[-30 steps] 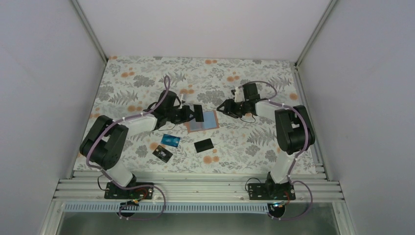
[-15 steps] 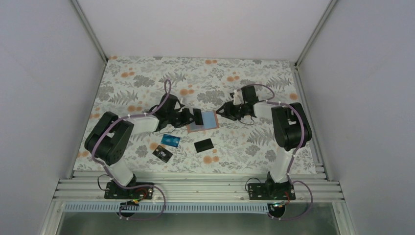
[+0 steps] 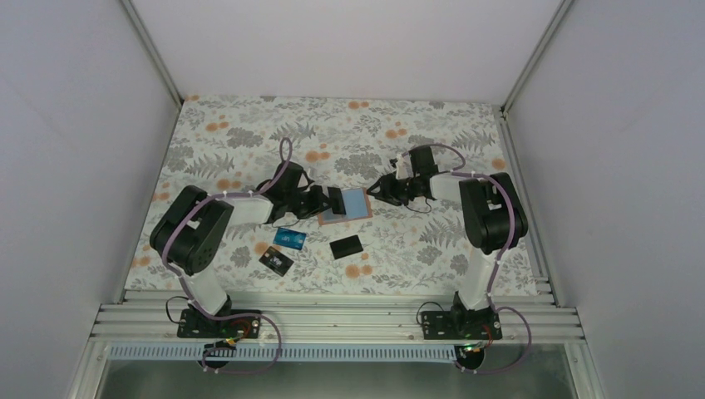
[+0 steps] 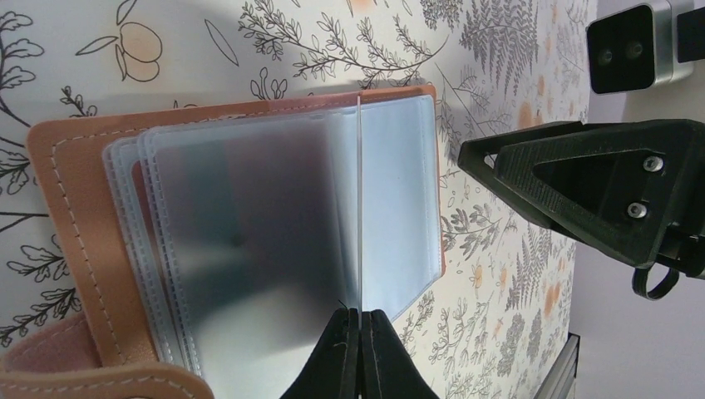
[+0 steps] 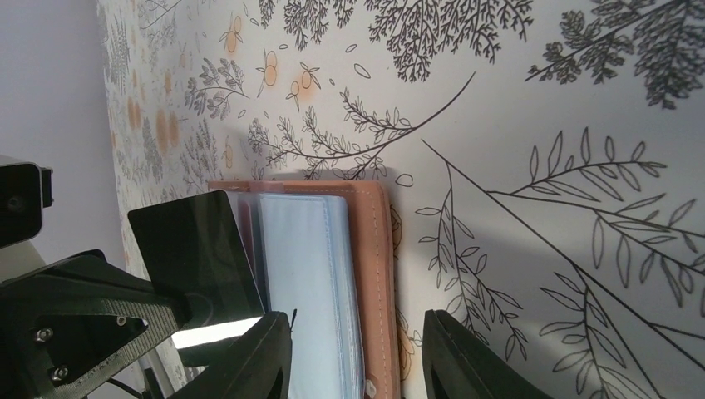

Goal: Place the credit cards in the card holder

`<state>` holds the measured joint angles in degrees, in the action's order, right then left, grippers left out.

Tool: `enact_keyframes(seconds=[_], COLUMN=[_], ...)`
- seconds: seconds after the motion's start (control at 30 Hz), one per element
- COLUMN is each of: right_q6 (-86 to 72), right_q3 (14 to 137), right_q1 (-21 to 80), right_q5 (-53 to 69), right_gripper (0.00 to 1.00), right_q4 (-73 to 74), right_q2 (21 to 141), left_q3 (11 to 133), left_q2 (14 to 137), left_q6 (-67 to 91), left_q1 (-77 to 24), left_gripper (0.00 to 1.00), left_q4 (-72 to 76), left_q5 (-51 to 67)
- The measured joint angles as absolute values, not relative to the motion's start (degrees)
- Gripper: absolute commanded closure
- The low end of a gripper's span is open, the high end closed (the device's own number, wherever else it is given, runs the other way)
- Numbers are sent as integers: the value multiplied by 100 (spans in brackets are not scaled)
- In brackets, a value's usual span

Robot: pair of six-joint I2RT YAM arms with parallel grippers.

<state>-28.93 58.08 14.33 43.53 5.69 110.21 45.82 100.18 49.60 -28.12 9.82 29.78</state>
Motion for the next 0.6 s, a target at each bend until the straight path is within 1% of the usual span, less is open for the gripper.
enact_keyframes(seconds=[0.23, 0.6], right_q6=[-2895, -2899], right_q3=[5808, 5808], right_q1=[1433, 1433], right_q5=[4355, 4405], right_gripper=[60, 60], right_q4=[558, 556], right_q2=[11037, 11126], left_q3=[4582, 4550], left_q2=[10082, 10119], left_q6=[5057, 5317], left_q1=[-2814, -2840], left_gripper=[97, 98], left_q4=[1092, 1225], left_q5=[2980, 3026])
